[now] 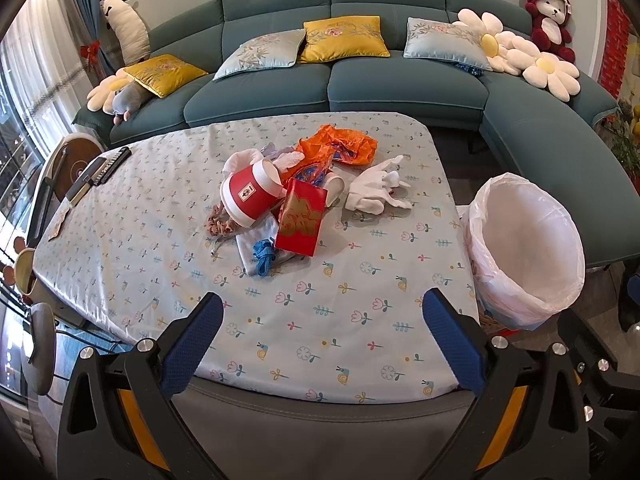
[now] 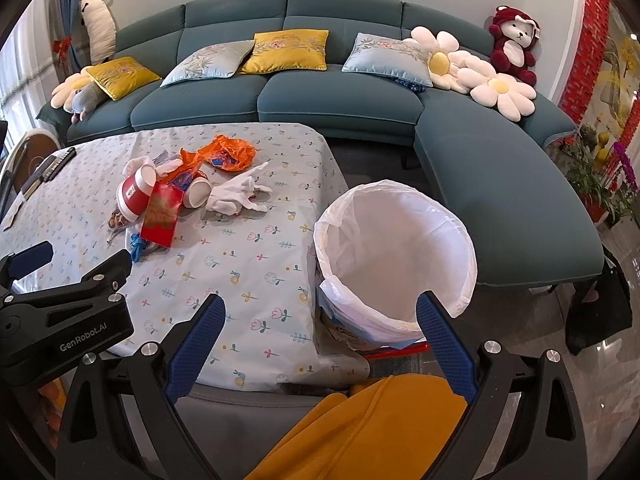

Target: Collect trash

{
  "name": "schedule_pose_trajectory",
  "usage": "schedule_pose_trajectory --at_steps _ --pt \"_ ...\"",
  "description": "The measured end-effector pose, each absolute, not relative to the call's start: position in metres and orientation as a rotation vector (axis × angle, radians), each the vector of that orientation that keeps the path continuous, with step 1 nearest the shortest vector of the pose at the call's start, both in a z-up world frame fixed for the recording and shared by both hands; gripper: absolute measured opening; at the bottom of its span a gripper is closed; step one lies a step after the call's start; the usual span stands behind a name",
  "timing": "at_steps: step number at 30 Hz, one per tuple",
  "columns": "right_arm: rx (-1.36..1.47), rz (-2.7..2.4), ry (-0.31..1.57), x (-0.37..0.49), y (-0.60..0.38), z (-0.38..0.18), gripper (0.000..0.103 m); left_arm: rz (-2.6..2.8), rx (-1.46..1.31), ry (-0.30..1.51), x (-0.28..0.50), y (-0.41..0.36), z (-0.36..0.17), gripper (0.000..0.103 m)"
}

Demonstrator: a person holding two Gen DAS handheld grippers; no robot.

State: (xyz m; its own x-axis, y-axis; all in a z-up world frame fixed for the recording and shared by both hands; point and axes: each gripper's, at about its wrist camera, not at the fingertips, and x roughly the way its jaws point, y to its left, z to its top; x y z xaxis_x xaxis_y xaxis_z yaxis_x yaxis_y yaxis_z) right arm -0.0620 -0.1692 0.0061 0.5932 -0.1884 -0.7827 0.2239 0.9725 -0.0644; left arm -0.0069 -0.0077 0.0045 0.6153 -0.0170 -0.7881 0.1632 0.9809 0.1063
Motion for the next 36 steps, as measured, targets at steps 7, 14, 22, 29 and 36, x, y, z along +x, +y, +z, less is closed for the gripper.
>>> schedule_pose_trajectory --at_steps 7,14,22,29,36 --pt "0.043 -0.239 0.904 -0.0622 -0.1692 0.006 0.092 -0.105 0.174 0.903 -0.008 -0.0064 0.0006 0.095" --pt "0.043 -0.241 0.905 -0.0623 -0.1692 0.0058 0.092 -0.108 0.177 0.908 -0.0078 -0.0092 0.0026 0.095" --pt "0.048 -0.243 0.907 -0.0635 -0.1718 0.0051 0.092 -0.115 0.184 0.91 -0.0085 -0.0114 -0.0013 0.095" --pt "0.052 -0.247 0.909 -0.0642 -0.1743 0.0037 0.092 -0.117 0.188 0.912 -0.0093 -0.0117 -0.0035 0.095" --pt "0.051 -0.248 0.909 -0.0634 -0.1742 0.0013 0.092 -0.118 0.188 0.915 -0.008 -0.0146 -0.0006 0.095"
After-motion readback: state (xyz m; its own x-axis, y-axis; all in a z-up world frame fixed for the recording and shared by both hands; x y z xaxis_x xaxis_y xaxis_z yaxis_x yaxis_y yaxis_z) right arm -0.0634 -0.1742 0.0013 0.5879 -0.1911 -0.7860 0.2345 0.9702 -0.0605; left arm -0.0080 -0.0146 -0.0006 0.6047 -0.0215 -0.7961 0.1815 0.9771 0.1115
